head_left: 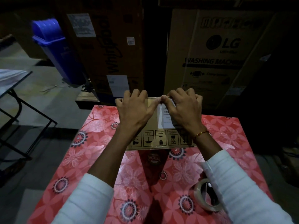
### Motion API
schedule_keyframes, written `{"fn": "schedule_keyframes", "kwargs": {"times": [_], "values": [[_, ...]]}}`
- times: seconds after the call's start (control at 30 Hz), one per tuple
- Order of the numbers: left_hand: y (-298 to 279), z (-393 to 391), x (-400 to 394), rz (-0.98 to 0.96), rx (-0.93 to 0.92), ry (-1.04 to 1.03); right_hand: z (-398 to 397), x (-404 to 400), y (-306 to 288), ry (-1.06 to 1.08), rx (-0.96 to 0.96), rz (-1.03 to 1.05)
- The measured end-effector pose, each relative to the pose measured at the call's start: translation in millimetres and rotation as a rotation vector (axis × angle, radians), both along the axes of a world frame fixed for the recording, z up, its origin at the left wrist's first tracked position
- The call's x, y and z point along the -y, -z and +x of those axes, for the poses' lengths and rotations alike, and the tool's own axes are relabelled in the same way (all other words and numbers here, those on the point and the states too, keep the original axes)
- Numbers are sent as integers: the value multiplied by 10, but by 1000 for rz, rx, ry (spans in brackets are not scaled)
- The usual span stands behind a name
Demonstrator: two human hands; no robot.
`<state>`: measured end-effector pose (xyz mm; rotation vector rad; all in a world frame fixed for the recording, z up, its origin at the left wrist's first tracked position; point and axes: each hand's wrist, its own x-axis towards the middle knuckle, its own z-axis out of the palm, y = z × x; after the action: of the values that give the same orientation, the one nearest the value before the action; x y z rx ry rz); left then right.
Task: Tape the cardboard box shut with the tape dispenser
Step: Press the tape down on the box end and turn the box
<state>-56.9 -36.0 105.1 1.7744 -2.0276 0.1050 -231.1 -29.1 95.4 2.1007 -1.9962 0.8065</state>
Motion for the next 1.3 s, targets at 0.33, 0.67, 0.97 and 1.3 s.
{"fn": "schedule_keyframes", "kwargs": {"times": [0.33,0.67,0.97,1.3], "values": [[47,27,16,-70,6,36,-35,-12,6,-35,-19,-33],[-79,209,32,217,92,212,-80,-45,13,-79,-114,57],[-175,248,5,357,130,252,-71,-100,-78,-75,-67,166],[-138,251,-31,304,57,274,-232,-154,-169,-234,-84,274]]}}
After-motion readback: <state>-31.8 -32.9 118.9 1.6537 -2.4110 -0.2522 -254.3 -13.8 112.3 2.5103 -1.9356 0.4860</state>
